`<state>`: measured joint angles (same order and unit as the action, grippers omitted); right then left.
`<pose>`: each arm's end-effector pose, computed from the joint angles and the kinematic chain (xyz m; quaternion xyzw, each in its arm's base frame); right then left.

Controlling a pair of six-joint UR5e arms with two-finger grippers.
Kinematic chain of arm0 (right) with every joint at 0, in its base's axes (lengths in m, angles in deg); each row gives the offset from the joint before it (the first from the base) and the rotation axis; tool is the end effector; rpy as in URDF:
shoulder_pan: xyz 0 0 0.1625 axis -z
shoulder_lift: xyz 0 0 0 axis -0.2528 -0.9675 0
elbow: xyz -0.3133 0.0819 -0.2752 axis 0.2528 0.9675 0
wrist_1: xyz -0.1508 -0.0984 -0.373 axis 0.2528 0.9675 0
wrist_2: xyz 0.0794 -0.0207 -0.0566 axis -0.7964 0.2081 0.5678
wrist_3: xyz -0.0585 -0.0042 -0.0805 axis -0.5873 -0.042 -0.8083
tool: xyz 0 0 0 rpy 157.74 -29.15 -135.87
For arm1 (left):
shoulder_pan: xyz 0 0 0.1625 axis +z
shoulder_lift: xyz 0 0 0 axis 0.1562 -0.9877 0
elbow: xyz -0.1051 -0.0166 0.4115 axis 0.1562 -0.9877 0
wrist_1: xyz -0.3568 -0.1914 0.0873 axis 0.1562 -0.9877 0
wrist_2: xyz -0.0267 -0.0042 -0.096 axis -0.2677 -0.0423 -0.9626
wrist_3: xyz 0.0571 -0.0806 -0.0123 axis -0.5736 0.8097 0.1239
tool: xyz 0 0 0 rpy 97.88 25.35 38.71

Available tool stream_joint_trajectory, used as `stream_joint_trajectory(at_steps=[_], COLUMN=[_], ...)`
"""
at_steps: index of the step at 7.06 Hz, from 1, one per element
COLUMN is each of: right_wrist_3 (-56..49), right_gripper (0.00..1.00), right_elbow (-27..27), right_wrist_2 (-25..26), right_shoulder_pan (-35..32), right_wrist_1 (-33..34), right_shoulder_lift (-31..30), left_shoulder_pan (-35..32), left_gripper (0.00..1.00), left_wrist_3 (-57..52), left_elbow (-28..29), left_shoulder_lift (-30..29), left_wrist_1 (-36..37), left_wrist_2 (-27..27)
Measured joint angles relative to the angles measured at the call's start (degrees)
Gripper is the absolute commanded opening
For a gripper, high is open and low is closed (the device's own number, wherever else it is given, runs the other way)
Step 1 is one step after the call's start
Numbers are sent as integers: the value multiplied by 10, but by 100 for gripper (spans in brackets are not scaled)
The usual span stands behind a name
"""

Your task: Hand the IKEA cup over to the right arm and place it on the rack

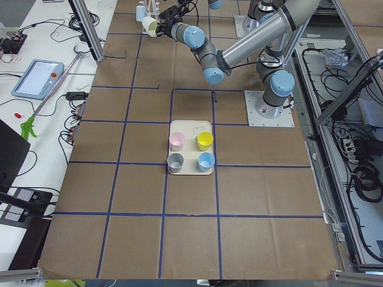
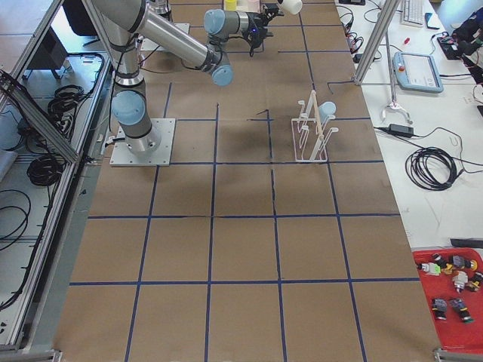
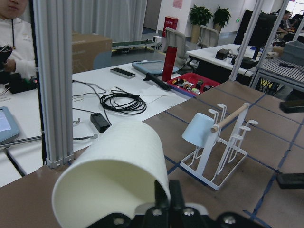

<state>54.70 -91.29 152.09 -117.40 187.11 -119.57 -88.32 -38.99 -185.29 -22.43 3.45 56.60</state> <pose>0.2658 -0.4386 0.3699 0.4700 0.6654 -0.2356 0.5299 -0.1314 -0.4908 0.3733 -0.3254 -0.7429 0.4943 0.3129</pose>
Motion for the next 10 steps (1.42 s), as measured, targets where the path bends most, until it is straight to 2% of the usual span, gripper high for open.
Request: stream_joint_trajectory(at_steps=[1,3,10], right_wrist_3=[10,27,31], right_gripper=[100,100,99], right_elbow=[3,10,27], right_wrist_2=[-1,-6,-7], right_shoulder_pan=[0,0,-3], right_wrist_1=[-4,-14,-39], right_shoulder_lift=[1,4,20], left_shoulder_pan=[-23,-68,-84], left_gripper=[5,5,6], left_wrist_3=[16,27,31], left_elbow=[-24,-38,-40], left_shoulder_lift=[-3,-8,-11], left_wrist_1=[53,89,93], left_wrist_2=[-6,17,31])
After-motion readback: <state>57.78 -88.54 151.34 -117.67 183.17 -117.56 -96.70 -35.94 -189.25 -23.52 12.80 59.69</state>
